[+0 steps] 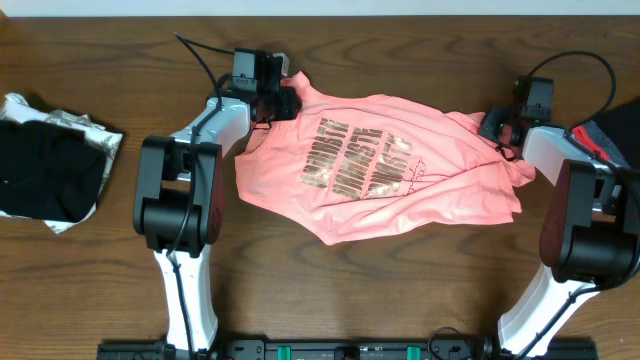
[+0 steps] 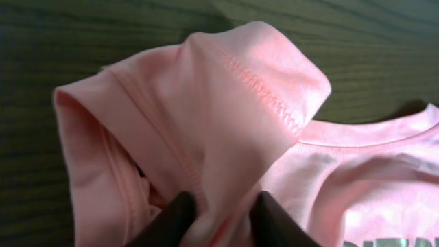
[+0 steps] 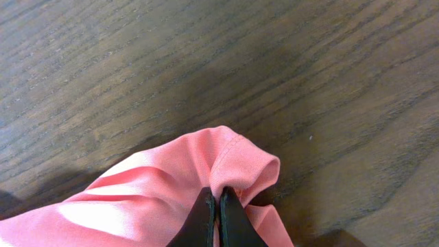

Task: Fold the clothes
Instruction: 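Move both grippers down to grasp the shirt's side edges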

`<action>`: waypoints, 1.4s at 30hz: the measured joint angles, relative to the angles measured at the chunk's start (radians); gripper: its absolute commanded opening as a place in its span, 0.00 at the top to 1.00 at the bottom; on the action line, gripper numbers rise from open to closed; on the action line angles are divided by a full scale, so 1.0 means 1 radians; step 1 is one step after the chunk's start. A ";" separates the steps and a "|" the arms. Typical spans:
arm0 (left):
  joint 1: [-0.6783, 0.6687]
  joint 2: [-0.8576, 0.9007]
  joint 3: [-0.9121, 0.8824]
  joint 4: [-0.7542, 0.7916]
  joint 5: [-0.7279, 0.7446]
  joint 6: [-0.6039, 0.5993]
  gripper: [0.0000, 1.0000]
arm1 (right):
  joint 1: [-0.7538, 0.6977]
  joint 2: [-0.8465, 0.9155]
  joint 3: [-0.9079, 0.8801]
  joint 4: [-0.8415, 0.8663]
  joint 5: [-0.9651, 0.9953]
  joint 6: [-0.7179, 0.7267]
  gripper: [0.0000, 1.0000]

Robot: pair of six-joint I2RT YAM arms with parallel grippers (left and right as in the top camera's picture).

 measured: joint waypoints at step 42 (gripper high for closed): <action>0.075 -0.281 0.019 -0.705 0.018 0.013 0.50 | -0.084 -0.277 0.009 -0.390 0.027 -0.094 0.29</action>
